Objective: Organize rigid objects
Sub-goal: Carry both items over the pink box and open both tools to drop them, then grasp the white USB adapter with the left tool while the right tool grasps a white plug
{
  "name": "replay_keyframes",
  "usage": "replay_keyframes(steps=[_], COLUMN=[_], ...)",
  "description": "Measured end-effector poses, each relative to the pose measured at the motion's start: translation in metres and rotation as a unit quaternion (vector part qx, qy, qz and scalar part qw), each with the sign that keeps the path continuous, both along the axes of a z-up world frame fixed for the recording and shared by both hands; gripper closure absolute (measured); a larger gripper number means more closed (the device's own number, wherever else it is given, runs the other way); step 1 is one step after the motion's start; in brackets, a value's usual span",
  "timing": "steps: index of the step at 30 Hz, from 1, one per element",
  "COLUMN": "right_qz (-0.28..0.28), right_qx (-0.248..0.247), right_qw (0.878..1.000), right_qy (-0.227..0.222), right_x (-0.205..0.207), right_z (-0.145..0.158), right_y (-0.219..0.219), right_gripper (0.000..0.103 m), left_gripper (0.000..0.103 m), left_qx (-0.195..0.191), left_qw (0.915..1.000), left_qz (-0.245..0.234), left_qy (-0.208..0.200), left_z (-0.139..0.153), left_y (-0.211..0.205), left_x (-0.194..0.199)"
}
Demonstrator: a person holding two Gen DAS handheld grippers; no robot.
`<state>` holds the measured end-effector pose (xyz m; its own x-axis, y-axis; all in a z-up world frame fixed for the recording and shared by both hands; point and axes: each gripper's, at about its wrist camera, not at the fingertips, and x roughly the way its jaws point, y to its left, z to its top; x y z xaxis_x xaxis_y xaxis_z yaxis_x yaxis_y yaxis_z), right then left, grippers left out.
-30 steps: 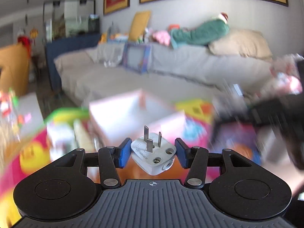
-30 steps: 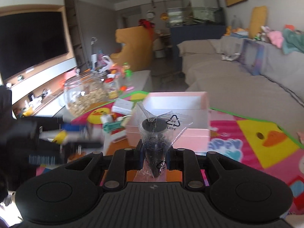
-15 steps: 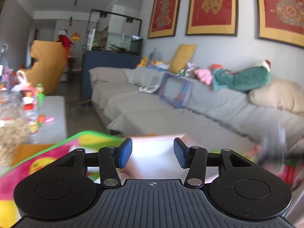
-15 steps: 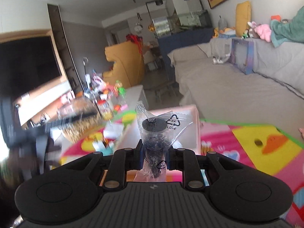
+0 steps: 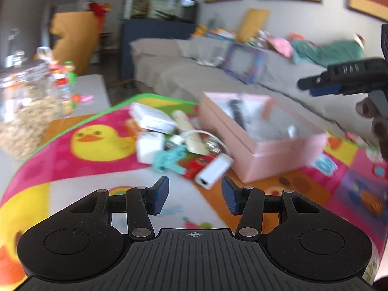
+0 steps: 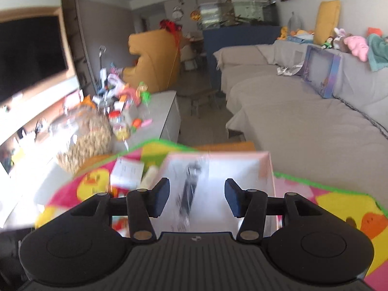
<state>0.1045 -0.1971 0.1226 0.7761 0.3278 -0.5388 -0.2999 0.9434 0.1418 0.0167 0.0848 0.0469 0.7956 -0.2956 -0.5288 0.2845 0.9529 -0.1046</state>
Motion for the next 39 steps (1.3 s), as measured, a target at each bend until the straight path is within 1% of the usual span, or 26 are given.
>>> replay_keyframes(steps=[2, 5, 7, 9, 10, 11, 12, 14, 16, 19, 20, 21, 25, 27, 29, 31, 34, 36, 39], right_qz=[0.014, 0.026, 0.027, 0.026, 0.024, 0.023, 0.023, 0.024, 0.027, 0.035, 0.039, 0.044, 0.069, 0.091, 0.115, 0.138, 0.155, 0.157, 0.149], right_qx=[-0.026, -0.067, -0.08, -0.079, -0.076, -0.074, -0.072, -0.07, -0.069, -0.071, -0.071, -0.07, -0.055, -0.048, -0.045, -0.037, -0.022, -0.012, -0.009], right_qw=[1.0, 0.997, 0.996, 0.997, 0.997, 0.997, 0.997, 0.997, 0.997, 0.997, 0.997, 0.997, 0.996, 0.995, 0.992, 0.99, 0.987, 0.986, 0.984], right_qy=[-0.002, -0.01, -0.011, -0.005, -0.003, -0.001, 0.0, 0.003, 0.005, 0.004, 0.002, 0.0, -0.007, -0.011, -0.01, 0.001, 0.027, 0.056, 0.096], right_x=[-0.015, -0.038, -0.049, -0.056, -0.059, -0.061, -0.063, -0.065, -0.065, -0.065, -0.066, -0.066, -0.064, -0.057, -0.047, -0.03, 0.001, 0.025, 0.058], right_z=[-0.012, -0.025, -0.029, -0.033, -0.035, -0.037, -0.038, -0.041, -0.043, -0.045, -0.044, -0.043, -0.036, -0.031, -0.027, -0.025, -0.028, -0.038, -0.058], right_y=[0.004, 0.008, 0.009, 0.005, 0.003, 0.002, -0.003, -0.004, -0.004, 0.001, 0.004, 0.007, 0.025, 0.043, 0.064, 0.092, 0.136, 0.166, 0.201], right_gripper=[0.052, 0.048, 0.047, 0.046, 0.045, 0.045, 0.044, 0.044, 0.044, 0.044, 0.044, 0.044, 0.044, 0.044, 0.044, 0.044, 0.044, 0.044, 0.044], left_gripper=[0.05, 0.05, 0.05, 0.051, 0.058, 0.068, 0.072, 0.073, 0.075, 0.077, 0.083, 0.086, 0.087, 0.087, 0.087, 0.087, 0.085, 0.085, 0.085], left_qx=[0.005, 0.031, 0.051, 0.076, 0.089, 0.105, 0.121, 0.135, 0.127, 0.103, 0.098, 0.095, 0.066, 0.067, 0.067, 0.056, 0.027, 0.007, -0.011], left_qw=[0.9997, 0.9985, 0.9969, 0.9942, 0.9928, 0.9912, 0.9895, 0.9875, 0.9889, 0.9922, 0.9931, 0.9939, 0.9972, 0.9965, 0.9958, 0.9962, 0.9975, 0.9983, 0.9989], left_qz=[-0.023, -0.044, -0.059, -0.075, -0.08, -0.081, -0.08, -0.082, -0.078, -0.07, -0.063, -0.054, -0.011, 0.015, 0.03, 0.034, 0.029, 0.018, 0.001], left_qy=[0.001, -0.003, 0.004, 0.01, 0.009, 0.006, 0.003, -0.001, 0.002, 0.013, 0.014, 0.014, 0.032, 0.047, 0.055, 0.058, 0.058, 0.054, 0.046], left_z=[-0.003, -0.008, -0.013, -0.019, -0.021, -0.023, -0.025, -0.027, -0.025, -0.02, -0.019, -0.018, -0.017, -0.02, -0.022, -0.023, -0.021, -0.02, -0.019], left_y=[-0.01, -0.028, -0.039, -0.05, -0.055, -0.059, -0.062, -0.063, -0.058, -0.044, -0.038, -0.032, 0.0, 0.013, 0.023, 0.03, 0.033, 0.031, 0.026], left_x=[0.012, 0.035, 0.05, 0.061, 0.064, 0.065, 0.065, 0.061, 0.054, 0.033, 0.022, 0.011, -0.035, -0.051, -0.063, -0.069, -0.071, -0.072, -0.075])
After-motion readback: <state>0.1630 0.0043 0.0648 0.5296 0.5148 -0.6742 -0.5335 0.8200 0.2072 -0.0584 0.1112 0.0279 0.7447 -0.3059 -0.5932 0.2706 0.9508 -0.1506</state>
